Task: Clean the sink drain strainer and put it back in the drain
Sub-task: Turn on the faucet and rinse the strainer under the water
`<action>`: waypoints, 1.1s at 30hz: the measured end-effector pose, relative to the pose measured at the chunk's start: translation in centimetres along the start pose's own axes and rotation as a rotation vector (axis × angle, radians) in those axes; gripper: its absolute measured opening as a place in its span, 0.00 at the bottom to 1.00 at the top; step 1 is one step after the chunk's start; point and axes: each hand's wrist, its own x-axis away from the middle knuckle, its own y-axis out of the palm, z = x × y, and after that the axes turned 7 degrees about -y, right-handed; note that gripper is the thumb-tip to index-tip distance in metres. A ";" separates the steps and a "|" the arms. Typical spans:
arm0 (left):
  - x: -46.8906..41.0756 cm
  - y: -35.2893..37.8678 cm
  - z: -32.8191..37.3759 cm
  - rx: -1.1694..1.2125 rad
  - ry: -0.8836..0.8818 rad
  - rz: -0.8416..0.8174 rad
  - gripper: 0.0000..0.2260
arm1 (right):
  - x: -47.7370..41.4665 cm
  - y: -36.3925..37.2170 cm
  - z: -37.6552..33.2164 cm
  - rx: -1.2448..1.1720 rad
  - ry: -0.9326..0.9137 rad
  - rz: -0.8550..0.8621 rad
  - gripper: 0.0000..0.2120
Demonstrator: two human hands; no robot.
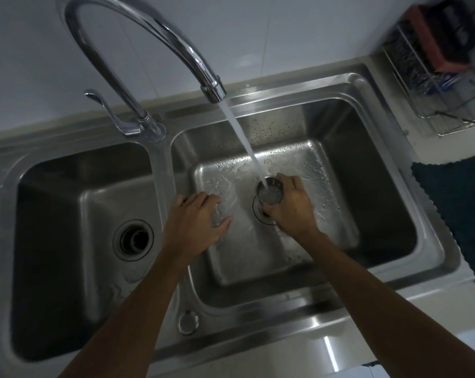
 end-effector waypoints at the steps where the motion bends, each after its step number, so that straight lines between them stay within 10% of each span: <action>1: 0.0 0.0 0.0 -0.003 0.000 -0.003 0.24 | 0.0 0.0 0.1 0.012 -0.019 -0.027 0.39; 17: 0.0 0.0 0.0 0.011 -0.007 0.006 0.23 | 0.9 0.7 0.0 -0.004 0.060 -0.066 0.41; 26: 0.0 0.0 0.0 0.031 -0.010 0.020 0.22 | 1.9 3.4 0.0 0.284 0.116 -0.505 0.49; 33: 0.0 0.1 0.0 0.047 -0.014 0.033 0.22 | 2.3 6.5 -1.0 0.078 0.062 -0.458 0.47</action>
